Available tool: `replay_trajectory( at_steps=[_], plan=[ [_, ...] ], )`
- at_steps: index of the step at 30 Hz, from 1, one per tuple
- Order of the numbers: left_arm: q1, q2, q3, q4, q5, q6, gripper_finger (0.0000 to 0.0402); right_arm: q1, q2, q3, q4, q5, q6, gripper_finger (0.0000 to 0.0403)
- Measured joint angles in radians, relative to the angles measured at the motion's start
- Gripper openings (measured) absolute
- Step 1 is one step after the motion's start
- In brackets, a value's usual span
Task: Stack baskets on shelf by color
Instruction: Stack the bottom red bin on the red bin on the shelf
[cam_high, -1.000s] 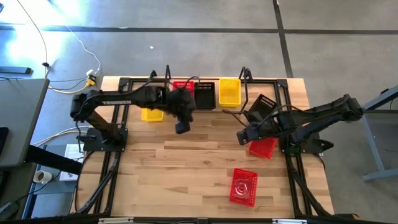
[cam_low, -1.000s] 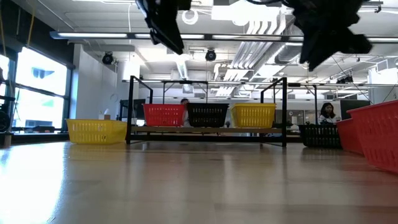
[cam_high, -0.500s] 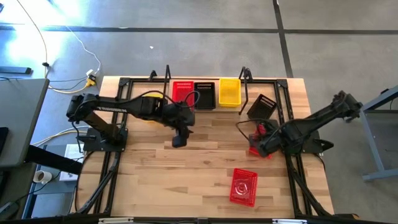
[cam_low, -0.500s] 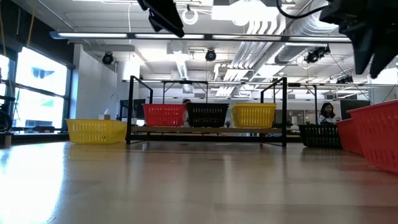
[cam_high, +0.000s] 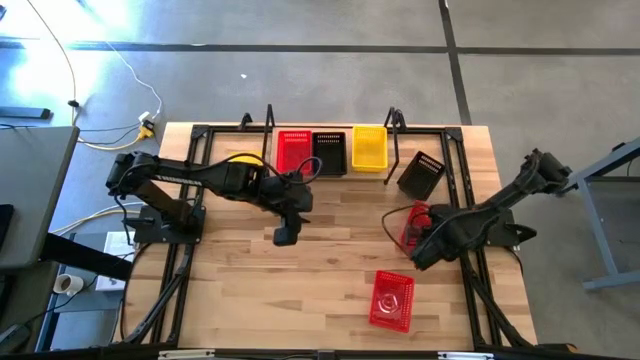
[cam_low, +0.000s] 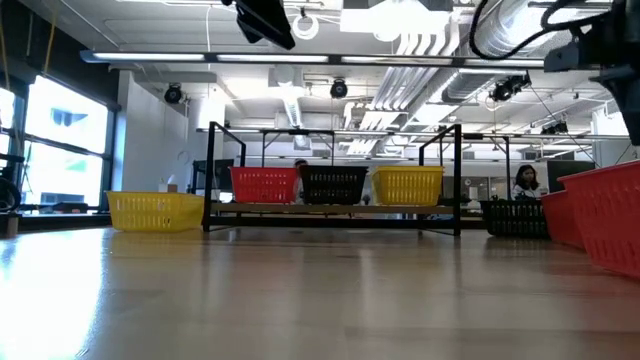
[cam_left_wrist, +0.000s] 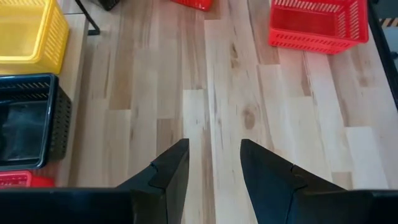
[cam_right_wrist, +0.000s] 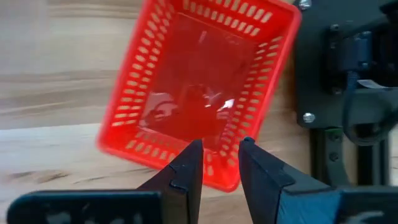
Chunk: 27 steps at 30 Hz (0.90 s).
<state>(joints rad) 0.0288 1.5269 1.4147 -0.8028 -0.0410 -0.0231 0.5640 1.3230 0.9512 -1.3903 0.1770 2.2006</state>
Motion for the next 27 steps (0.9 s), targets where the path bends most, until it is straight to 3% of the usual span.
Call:
replay_trajectory(
  at_steps=[14, 27],
  plan=[
    [0.004, 0.000, 0.000, 0.001, -0.050, 0.000, 0.0136, 0.000, 0.222, 0.000, -0.031, -0.097, 0.020, 0.0090],
    [0.004, 0.000, 0.000, 0.001, -0.053, 0.000, 0.0136, 0.000, 0.331, 0.000, -0.010, -0.159, 0.025, 0.0090]
  ],
)
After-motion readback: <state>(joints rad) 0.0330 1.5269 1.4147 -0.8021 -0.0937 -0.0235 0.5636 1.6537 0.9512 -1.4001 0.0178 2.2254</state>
